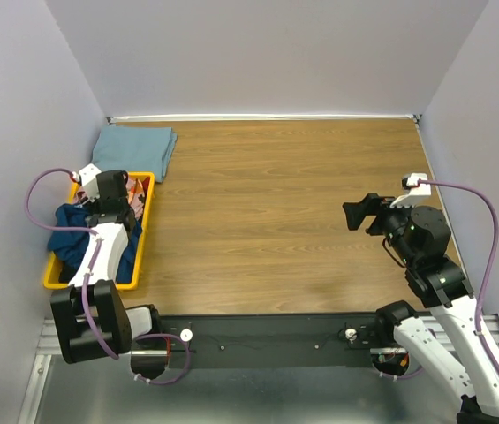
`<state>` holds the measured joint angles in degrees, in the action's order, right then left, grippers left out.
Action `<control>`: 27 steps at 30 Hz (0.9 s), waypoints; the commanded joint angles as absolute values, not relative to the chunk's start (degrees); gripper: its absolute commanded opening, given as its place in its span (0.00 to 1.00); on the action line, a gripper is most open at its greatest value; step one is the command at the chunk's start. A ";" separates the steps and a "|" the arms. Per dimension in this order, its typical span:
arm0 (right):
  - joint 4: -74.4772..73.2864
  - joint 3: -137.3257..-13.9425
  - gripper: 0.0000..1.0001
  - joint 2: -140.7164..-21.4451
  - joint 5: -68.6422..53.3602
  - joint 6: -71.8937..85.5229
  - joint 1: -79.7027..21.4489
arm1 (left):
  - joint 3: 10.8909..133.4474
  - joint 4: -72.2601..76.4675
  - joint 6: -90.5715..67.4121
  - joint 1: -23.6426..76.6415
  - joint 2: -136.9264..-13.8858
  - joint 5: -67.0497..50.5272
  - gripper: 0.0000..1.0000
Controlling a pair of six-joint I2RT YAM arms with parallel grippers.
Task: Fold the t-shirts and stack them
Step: Grab the tshirt from the pile, then move the tshirt to the center of the board
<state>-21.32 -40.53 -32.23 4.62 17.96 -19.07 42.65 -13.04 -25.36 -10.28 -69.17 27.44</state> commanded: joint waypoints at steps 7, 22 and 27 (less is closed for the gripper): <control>-22.50 -40.60 1.00 -32.26 2.73 18.54 -19.25 | 44.91 -13.26 -25.32 -10.46 -66.99 29.36 0.00; -22.32 -45.00 1.00 -37.88 1.93 18.90 -19.25 | 77.59 -8.55 -23.82 12.99 -61.07 0.28 0.00; -22.33 -47.19 1.00 -37.97 4.48 18.11 -19.25 | 101.13 -8.00 -19.17 29.76 -76.07 -5.18 0.00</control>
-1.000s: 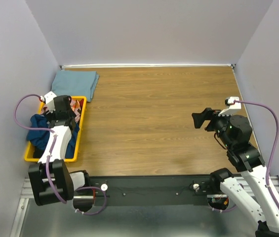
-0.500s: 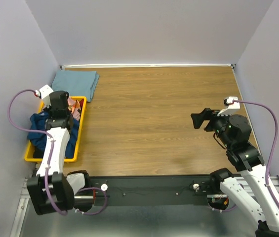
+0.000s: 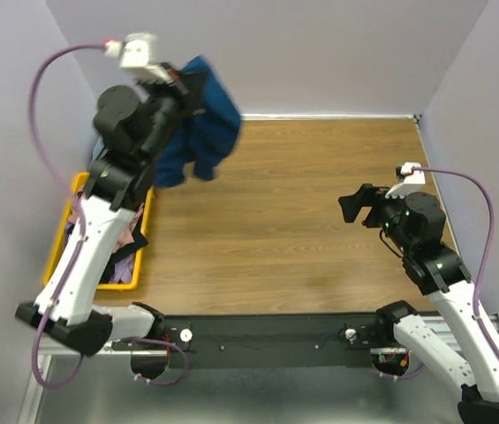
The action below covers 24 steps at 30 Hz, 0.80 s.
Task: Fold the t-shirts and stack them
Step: Move the tshirt to the center of the board
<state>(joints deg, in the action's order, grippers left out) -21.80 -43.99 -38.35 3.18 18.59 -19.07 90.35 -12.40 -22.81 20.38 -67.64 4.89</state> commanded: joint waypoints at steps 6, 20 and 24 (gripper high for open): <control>-22.50 -49.22 1.00 -35.60 5.27 17.05 -19.25 | 109.44 -5.19 -13.28 37.70 -81.92 -7.83 0.06; -24.52 -49.22 1.00 -38.84 -4.28 15.20 -19.25 | 54.86 -3.78 -21.98 25.05 -59.07 13.62 0.90; -24.96 -48.34 1.00 -49.44 -10.45 17.22 -19.25 | 48.09 -3.61 -18.47 23.82 -54.42 14.76 0.90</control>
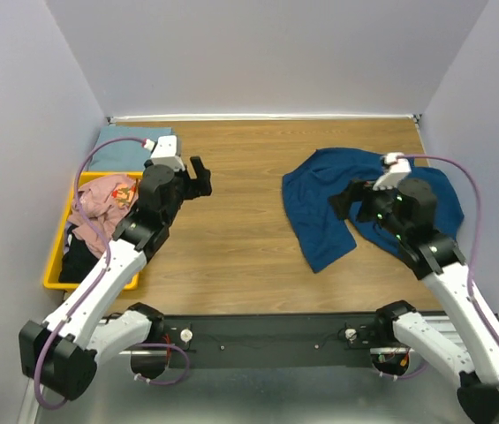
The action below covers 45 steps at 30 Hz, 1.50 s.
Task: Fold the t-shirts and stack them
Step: Flatten the tshirt out
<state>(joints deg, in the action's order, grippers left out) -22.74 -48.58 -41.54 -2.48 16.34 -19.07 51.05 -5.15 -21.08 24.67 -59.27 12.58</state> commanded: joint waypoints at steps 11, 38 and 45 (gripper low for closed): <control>-24.26 -50.36 0.67 -80.83 -16.98 18.72 -21.00 | 37.80 2.99 -15.64 23.64 -52.65 13.45 0.89; -32.43 -80.84 0.45 -115.14 -25.23 22.76 -56.68 | 39.11 1.58 -16.08 20.74 -51.24 10.81 0.87; -35.51 -82.53 0.46 -106.27 -7.31 23.20 -50.21 | 36.74 4.30 -15.91 20.66 -46.93 11.69 0.86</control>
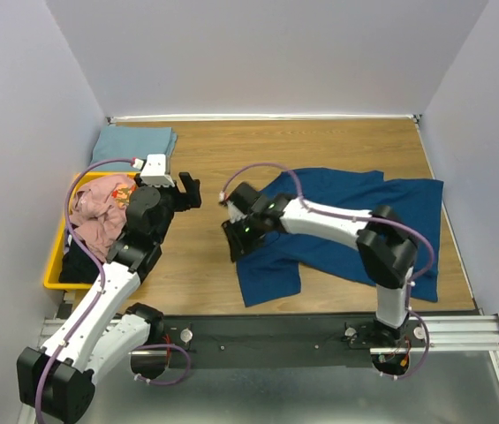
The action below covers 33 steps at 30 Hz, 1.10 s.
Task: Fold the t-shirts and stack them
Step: Flatten the tshirt out
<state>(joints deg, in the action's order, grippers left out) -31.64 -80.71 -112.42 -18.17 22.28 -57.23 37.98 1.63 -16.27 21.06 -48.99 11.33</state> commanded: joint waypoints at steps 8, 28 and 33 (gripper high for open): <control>-33.67 -80.76 0.46 -101.85 10.01 20.57 -25.36 | 37.09 4.04 -15.65 20.66 -48.07 10.72 0.86; -26.37 -97.81 0.35 -129.72 8.53 22.68 -12.92 | 38.06 3.60 -14.41 20.57 -51.85 11.07 0.86; -26.37 -107.65 0.34 -137.28 0.54 20.92 -13.01 | 38.32 3.60 -14.41 20.22 -52.56 10.90 0.86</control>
